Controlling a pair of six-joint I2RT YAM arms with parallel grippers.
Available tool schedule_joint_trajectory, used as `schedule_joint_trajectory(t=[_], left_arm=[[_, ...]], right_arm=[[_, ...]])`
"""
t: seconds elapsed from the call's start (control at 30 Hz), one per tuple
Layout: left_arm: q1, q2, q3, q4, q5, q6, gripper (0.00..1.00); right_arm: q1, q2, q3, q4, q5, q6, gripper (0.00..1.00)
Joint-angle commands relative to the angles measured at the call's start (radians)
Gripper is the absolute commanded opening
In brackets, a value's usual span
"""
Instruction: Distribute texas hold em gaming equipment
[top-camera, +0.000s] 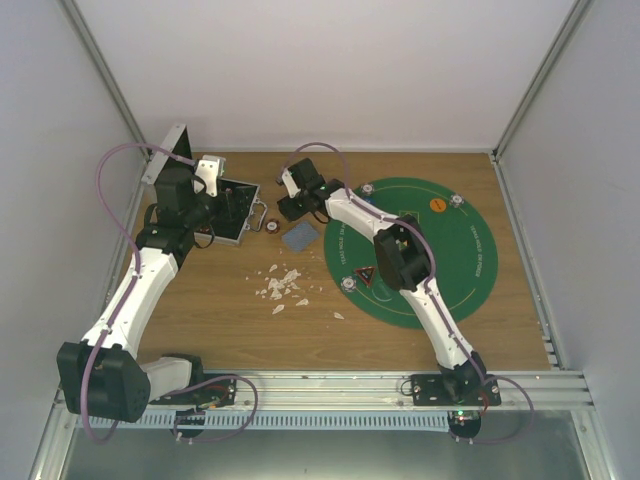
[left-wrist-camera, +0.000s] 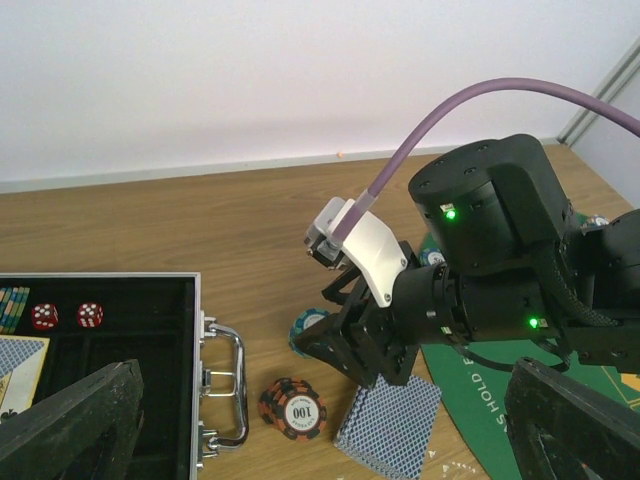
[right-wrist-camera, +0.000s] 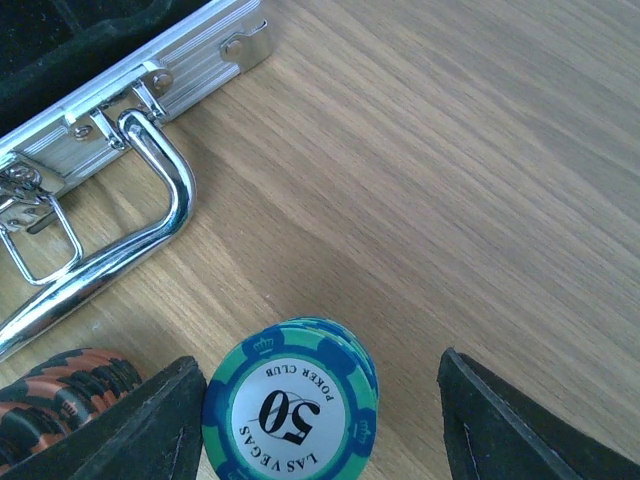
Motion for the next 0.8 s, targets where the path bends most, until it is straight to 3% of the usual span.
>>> schedule_joint_trajectory(t=[0.0, 0.13, 0.43, 0.67, 0.77], left_arm=[[-0.007, -0.009, 0.005, 0.038, 0.009, -0.007, 0.99], [-0.007, -0.008, 0.007, 0.038, 0.008, -0.006, 0.99], [-0.007, -0.008, 0.007, 0.038, 0.006, -0.004, 0.99], [-0.006, -0.006, 0.007, 0.037, 0.008, -0.005, 0.99], [-0.007, -0.006, 0.007, 0.038, 0.008, -0.007, 0.99]], right_arm=[[0.010, 0.042, 0.034, -0.017, 0.006, -0.001, 0.64], [0.010, 0.048, 0.035, -0.021, 0.007, -0.003, 0.63], [0.009, 0.047, 0.038, -0.023, 0.000, -0.009, 0.47], [0.013, 0.043, 0.041, -0.018, -0.004, -0.008, 0.57], [0.013, 0.038, 0.043, -0.014, -0.002, -0.009, 0.55]])
